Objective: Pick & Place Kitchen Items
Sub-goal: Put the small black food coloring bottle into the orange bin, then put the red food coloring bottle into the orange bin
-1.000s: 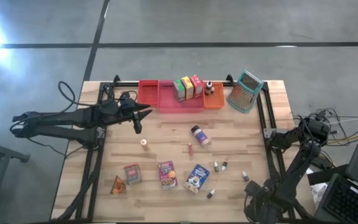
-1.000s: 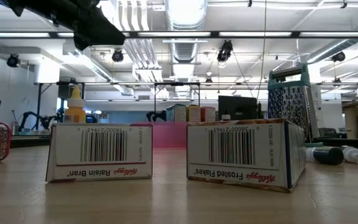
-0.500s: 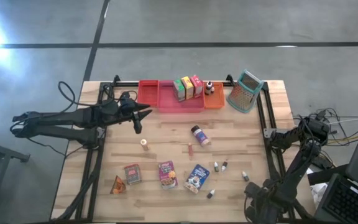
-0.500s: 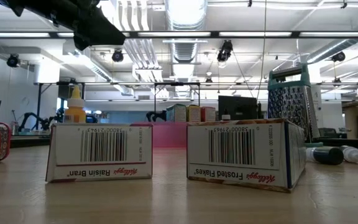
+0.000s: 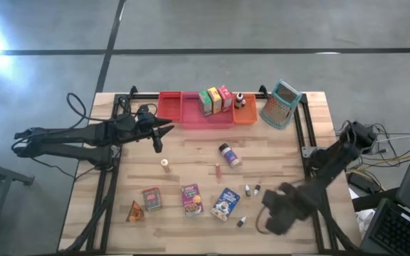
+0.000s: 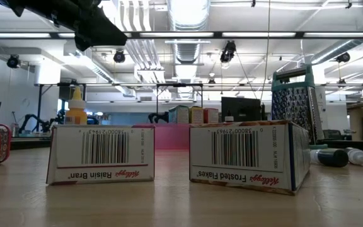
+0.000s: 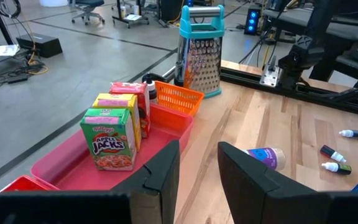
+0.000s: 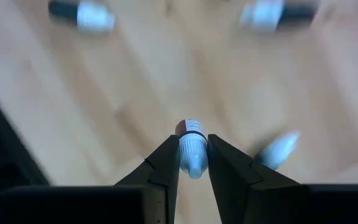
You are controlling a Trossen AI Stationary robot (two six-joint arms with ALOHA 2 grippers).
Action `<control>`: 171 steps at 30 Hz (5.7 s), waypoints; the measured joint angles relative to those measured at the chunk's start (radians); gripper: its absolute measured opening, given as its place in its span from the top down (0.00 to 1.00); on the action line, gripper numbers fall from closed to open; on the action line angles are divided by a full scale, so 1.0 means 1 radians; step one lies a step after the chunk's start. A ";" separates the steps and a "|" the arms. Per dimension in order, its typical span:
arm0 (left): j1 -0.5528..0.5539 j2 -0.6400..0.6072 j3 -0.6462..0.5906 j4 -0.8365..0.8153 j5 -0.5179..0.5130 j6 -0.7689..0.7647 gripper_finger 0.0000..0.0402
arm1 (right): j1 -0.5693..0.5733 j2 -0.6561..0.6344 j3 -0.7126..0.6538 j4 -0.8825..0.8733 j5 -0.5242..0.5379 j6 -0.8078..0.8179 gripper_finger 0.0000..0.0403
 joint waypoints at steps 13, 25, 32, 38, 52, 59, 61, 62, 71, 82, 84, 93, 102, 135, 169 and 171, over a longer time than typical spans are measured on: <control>0.000 0.000 0.000 0.000 0.000 0.000 0.71 | -0.537 -0.194 -0.005 -0.109 0.055 -0.611 0.84; 0.000 0.000 0.000 0.000 0.000 0.000 0.71 | -1.094 -0.268 -0.005 -0.046 -0.091 -1.123 0.85; 0.000 0.000 0.000 0.000 0.000 0.000 0.71 | -1.330 -0.154 0.065 -0.032 -0.173 -1.365 0.82; 0.000 0.000 0.000 0.000 0.000 0.000 0.71 | -1.427 0.005 0.213 -0.048 -0.190 -1.550 0.84; 0.000 0.000 0.000 0.000 0.000 0.000 0.71 | -1.585 0.312 0.485 -0.153 -0.185 -1.765 0.84; 0.000 0.000 0.000 0.000 0.000 0.000 0.71 | -1.628 0.364 0.503 -0.100 -0.190 -1.811 0.85; 0.000 0.000 0.000 0.000 0.000 0.000 0.71 | -1.635 0.381 0.503 -0.091 -0.190 -1.821 0.83; 0.000 0.000 0.000 0.000 0.000 0.000 0.71 | -1.638 0.391 0.502 -0.090 -0.190 -1.826 0.83; 0.000 0.000 0.000 0.000 0.000 0.000 0.71 | -1.657 0.461 0.501 -0.038 -0.194 -1.841 0.86; 0.000 0.000 0.000 0.000 0.000 0.000 0.71 | -1.659 0.461 0.488 0.005 -0.217 -1.844 0.82; 0.000 0.000 0.000 0.000 0.000 0.000 0.71 | -1.659 0.461 0.485 0.005 -0.217 -1.844 0.84; 0.000 0.000 0.000 0.000 0.000 0.000 0.71 | -1.661 0.461 0.484 0.021 -0.219 -1.837 0.82; 0.000 0.000 0.000 0.000 0.000 0.000 0.71 | -1.663 0.461 0.466 0.054 -0.219 -1.837 0.85; 0.000 0.000 0.000 0.000 0.000 0.000 0.71 | -1.674 0.441 0.414 0.114 -0.216 -1.829 0.66; 0.000 0.000 0.000 0.000 0.000 0.000 0.71 | -1.313 0.013 0.407 -0.072 -0.208 -1.668 0.83; 0.000 0.000 0.000 0.000 0.000 0.000 0.71 | -1.285 -0.004 0.407 -0.075 -0.207 -1.645 0.86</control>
